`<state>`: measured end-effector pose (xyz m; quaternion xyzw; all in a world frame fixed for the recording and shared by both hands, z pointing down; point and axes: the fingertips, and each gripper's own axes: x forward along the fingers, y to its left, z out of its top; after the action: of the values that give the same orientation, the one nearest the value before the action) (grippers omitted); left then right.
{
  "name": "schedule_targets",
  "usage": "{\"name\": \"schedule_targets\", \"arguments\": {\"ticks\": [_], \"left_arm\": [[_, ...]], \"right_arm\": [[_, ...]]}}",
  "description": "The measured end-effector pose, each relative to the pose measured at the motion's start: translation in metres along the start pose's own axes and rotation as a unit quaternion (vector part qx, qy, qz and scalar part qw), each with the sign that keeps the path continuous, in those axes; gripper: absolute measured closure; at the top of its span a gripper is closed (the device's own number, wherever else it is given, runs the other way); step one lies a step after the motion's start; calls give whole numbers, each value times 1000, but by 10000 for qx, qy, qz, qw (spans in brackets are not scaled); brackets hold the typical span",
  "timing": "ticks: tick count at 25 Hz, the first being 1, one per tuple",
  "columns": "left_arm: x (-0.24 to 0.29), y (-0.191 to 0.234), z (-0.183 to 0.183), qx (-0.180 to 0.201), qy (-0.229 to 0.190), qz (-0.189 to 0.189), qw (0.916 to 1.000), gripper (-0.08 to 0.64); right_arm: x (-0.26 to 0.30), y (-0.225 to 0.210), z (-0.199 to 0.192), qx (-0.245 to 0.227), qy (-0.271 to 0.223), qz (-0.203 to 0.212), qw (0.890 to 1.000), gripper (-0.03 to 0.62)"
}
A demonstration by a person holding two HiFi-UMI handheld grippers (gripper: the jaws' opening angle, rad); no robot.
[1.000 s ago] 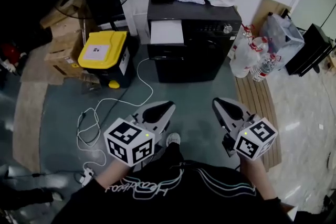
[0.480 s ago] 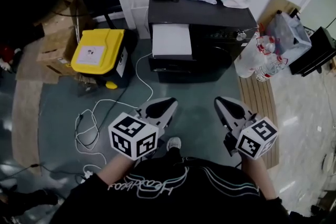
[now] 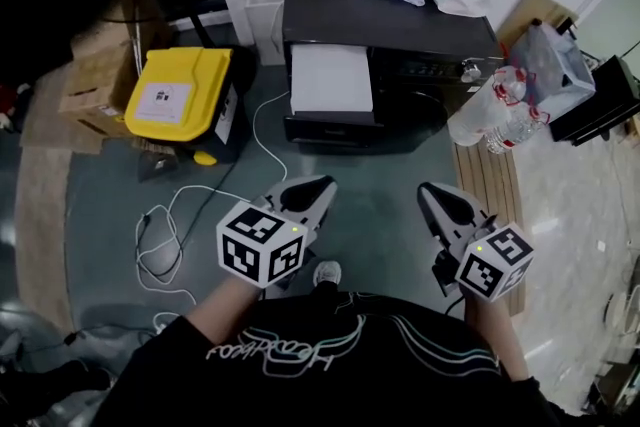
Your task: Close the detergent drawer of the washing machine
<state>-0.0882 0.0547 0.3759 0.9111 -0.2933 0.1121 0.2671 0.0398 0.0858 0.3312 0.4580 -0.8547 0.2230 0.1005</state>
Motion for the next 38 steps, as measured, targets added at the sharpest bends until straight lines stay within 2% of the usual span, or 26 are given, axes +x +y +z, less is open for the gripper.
{"name": "schedule_targets", "arguments": {"ticks": [9,15,22,34,38], "left_arm": [[27,33,-15,28,137,327,9994,525],[47,54,-21,73,148,574,9982,525],[79,81,-30,87,346,876,9955,525],[123,123,-55,-162,677,1305,9890,525],[136,131,-68,-354,861,1399,9858,525]], "right_arm": [[7,-19,0,219,-152,-26,9996,565],[16,-36,-6,353,-147,29,9993,565],[34,-67,-1,460,-44,152,9988,565],[59,-110,9,504,217,399,9977,565],[68,-125,8,563,321,494,9967,565]]}}
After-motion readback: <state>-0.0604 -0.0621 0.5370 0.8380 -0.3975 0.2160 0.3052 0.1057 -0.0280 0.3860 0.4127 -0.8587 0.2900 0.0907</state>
